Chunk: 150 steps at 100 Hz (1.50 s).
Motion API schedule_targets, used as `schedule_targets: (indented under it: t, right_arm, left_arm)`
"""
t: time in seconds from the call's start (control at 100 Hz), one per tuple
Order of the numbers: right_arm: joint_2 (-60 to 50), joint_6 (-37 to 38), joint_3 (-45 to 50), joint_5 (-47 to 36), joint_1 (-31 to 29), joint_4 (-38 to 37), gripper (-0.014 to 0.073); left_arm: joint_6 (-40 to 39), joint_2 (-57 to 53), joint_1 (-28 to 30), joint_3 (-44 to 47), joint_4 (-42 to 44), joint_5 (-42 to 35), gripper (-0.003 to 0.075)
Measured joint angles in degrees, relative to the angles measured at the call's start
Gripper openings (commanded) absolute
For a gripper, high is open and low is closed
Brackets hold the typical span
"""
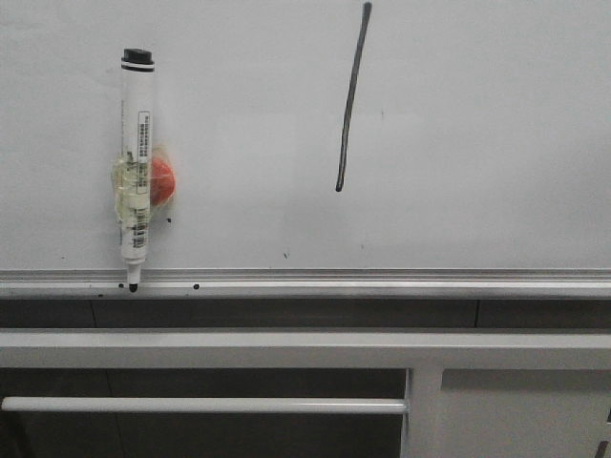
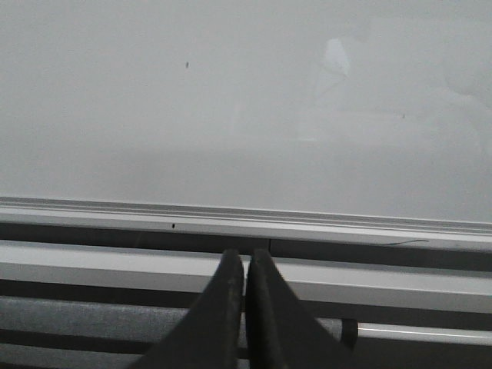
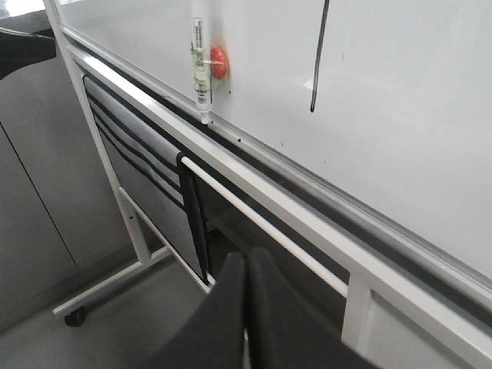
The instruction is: Write number 1 on whiteboard
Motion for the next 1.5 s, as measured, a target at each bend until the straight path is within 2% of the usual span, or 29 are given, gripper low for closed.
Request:
schedule_targets:
  t: [0.81,0.9,1.02,1.14,1.18,1.31,1.4,1.5]
  right_arm:
    - [0.0,-0.2,0.1,-1.2,0.0,1.3,-0.0064]
    - [0.0,-3.7,0.3,-2.5,0.0,6.0,-0.0064]
    - [0.0,-18.9,2.2,-5.0,-0.5,19.4,-0.0064]
    - [0.0,-28.8,7.2,-15.7,-3.4,31.6,-0.0063]
    - [0.0,-29.8,8.4,-19.5,-4.7,33.2,-0.0064]
    - [0.0,-31.6,8.4,-23.4,-10.7,37.0,-0.0064]
    - [-0.3,-31.8,8.4,-22.6,-16.4,37.8,-0.0064]
    - [-2.0,-31.8,8.4,-18.1,-24.0,39.0,-0.0064]
  left_arm:
    - [0.0,0.0,0.0,0.0,-1.5,0.1,-0.002]
    - [0.0,0.0,0.0,0.0,-1.5,0.1,-0.002]
    - [0.0,0.0,0.0,0.0,-1.5,0.1,-0.002]
    - [0.0,0.0,0.0,0.0,-1.5,0.1,-0.002]
    - [0.0,0.0,0.0,0.0,-1.5,0.1,-0.002]
    - [0.0,0.0,0.0,0.0,-1.5,0.1,-0.002]
    - [0.0,0.0,0.0,0.0,-1.5,0.1,-0.002]
    - [0.0,0.0,0.0,0.0,-1.5,0.1,-0.002]
